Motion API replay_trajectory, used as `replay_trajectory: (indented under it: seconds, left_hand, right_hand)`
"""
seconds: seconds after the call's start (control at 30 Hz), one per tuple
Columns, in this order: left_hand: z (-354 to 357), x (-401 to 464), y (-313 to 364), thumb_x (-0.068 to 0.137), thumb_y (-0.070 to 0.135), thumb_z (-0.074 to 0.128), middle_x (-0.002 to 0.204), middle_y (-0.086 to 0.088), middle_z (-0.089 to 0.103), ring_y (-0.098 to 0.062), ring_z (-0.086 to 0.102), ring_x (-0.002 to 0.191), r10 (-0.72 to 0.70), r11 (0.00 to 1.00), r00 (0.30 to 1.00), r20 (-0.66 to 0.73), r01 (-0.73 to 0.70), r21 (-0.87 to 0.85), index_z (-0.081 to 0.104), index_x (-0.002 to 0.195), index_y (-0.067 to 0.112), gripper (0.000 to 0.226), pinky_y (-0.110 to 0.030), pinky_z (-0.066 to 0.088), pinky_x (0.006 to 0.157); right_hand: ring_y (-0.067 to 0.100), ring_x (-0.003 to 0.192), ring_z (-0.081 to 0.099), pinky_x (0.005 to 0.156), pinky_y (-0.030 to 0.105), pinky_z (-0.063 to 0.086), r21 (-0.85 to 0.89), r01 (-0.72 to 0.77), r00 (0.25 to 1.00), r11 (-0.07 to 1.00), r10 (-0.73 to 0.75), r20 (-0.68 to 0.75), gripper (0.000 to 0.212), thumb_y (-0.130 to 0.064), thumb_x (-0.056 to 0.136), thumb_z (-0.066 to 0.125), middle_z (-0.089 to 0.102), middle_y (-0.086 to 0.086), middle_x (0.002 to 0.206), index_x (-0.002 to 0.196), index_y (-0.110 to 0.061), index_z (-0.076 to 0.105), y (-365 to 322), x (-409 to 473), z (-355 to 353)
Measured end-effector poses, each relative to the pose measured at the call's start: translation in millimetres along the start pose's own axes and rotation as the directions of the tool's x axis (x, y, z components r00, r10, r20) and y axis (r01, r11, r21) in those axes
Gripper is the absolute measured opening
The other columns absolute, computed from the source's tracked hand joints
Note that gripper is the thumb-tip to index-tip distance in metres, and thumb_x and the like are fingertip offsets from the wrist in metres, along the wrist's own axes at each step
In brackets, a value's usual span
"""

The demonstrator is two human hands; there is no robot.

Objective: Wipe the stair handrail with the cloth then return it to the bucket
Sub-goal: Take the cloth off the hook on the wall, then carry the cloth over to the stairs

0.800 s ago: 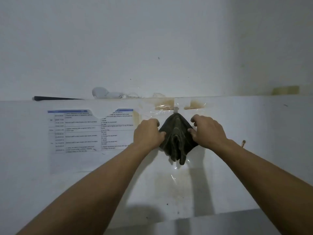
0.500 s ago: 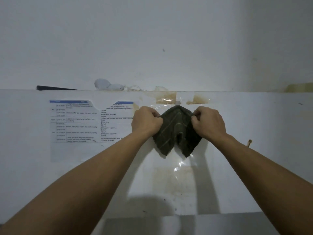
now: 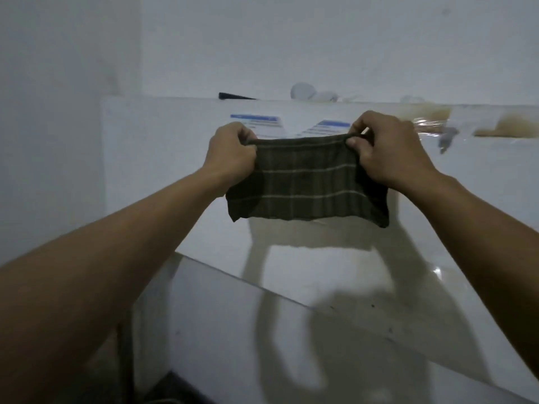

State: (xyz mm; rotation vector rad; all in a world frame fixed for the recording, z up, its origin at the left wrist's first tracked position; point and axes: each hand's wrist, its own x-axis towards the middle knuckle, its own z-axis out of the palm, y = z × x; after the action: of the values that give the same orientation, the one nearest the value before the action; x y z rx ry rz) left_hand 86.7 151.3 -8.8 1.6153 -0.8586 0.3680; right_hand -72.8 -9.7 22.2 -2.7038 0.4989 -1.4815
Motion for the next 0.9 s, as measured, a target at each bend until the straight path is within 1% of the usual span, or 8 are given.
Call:
replay_trajectory:
  seconds: [0.07, 0.17, 0.37, 0.43, 0.53, 0.63, 0.77, 0.9]
  left_hand:
    - [-38.6, -13.0, -24.5, 0.091, 0.007, 0.056, 0.096, -0.007, 0.061, -0.019, 0.059, 0.089, -0.067, 0.995, 0.997, -0.031, 0.069, 0.068, 0.058, 0.097, 0.008, 0.007, -0.024, 0.050, 0.073]
    - [-95.9, -34.0, -55.6, 0.089, 0.005, 0.058, 0.089, -0.004, 0.062, -0.019, 0.060, 0.085, -0.162, 0.971, 0.983, -0.088, 0.175, 0.161, 0.061, 0.091, 0.010, 0.006, -0.023, 0.050, 0.066]
    - [-200.0, -81.8, -94.2, 0.089, 0.005, 0.060, 0.093, -0.007, 0.064, -0.021, 0.062, 0.088, -0.290, 0.881, 0.934, -0.210, 0.346, 0.324, 0.064, 0.092, 0.010, 0.007, -0.021, 0.047, 0.062]
    - [-236.8, -100.5, -104.1, 0.089, 0.005, 0.060, 0.097, -0.009, 0.066, -0.023, 0.063, 0.091, -0.329, 0.838, 0.911, -0.248, 0.403, 0.369, 0.064, 0.096, 0.009, 0.009, -0.024, 0.050, 0.065]
    - [-295.4, -130.9, -117.8, 0.088, 0.004, 0.061, 0.100, -0.013, 0.069, -0.028, 0.066, 0.093, -0.399, 0.772, 0.862, -0.314, 0.500, 0.392, 0.063, 0.097, 0.011, 0.012, -0.035, 0.056, 0.077]
    - [-357.0, -166.1, -127.9, 0.085, 0.004, 0.064, 0.099, -0.012, 0.071, -0.027, 0.067, 0.093, -0.437, 0.692, 0.806, -0.400, 0.585, 0.423, 0.067, 0.097, 0.009, 0.013, -0.031, 0.054, 0.073]
    - [-438.8, -221.1, -133.5, 0.081, 0.004, 0.069, 0.098, -0.011, 0.071, -0.025, 0.067, 0.092, -0.463, 0.587, 0.722, -0.514, 0.684, 0.433, 0.070, 0.097, 0.008, 0.016, -0.034, 0.056, 0.081]
    - [-515.1, -285.4, -129.4, 0.078, 0.005, 0.074, 0.096, -0.010, 0.071, -0.024, 0.068, 0.090, -0.470, 0.482, 0.615, -0.634, 0.780, 0.399, 0.071, 0.094, 0.009, 0.017, -0.033, 0.056, 0.080]
  right_hand:
    - [0.023, 0.090, 0.056, 0.081, 0.032, 0.041, 0.074, 0.052, 0.993, 0.996, -0.059, 0.098, 0.007, -0.025, 0.090, 0.062, 0.067, 0.009, 0.102, 0.095, -0.021, 0.063, -23.6, 0.7, 29.4]
    - [0.024, 0.088, 0.059, 0.082, 0.034, 0.045, 0.188, 0.111, 0.963, 0.976, -0.152, 0.222, 0.006, -0.025, 0.087, 0.066, 0.067, 0.008, 0.096, 0.091, -0.020, 0.065, -62.2, -0.5, 73.2]
    - [0.020, 0.080, 0.059, 0.072, 0.028, 0.040, 0.397, 0.203, 0.854, 0.895, -0.360, 0.374, 0.002, -0.023, 0.084, 0.070, 0.066, 0.004, 0.087, 0.085, -0.021, 0.069, -152.2, -9.2, 153.3]
    - [0.019, 0.081, 0.060, 0.069, 0.027, 0.040, 0.460, 0.226, 0.795, 0.859, -0.435, 0.423, 0.004, -0.022, 0.084, 0.070, 0.066, 0.003, 0.087, 0.086, -0.020, 0.070, -188.0, -14.1, 177.7]
    - [0.017, 0.081, 0.060, 0.063, 0.024, 0.040, 0.555, 0.275, 0.696, 0.785, -0.561, 0.448, 0.008, -0.021, 0.083, 0.071, 0.066, 0.002, 0.085, 0.089, -0.016, 0.073, -250.9, -24.4, 208.8]
    - [0.015, 0.077, 0.060, 0.061, 0.018, 0.039, 0.637, 0.315, 0.587, 0.704, -0.672, 0.452, 0.009, -0.019, 0.082, 0.073, 0.067, 0.001, 0.082, 0.089, -0.015, 0.073, -323.6, -39.6, 233.7]
    - [0.013, 0.075, 0.062, 0.062, 0.021, 0.042, 0.728, 0.355, 0.435, 0.586, -0.793, 0.426, 0.008, -0.017, 0.080, 0.075, 0.068, 0.000, 0.080, 0.087, -0.018, 0.073, -428.2, -70.1, 260.1]
    - [0.013, 0.076, 0.062, 0.062, 0.021, 0.042, 0.814, 0.365, 0.308, 0.451, -0.884, 0.351, 0.007, -0.017, 0.080, 0.074, 0.066, -0.003, 0.078, 0.084, -0.021, 0.070, -533.0, -113.2, 271.5]
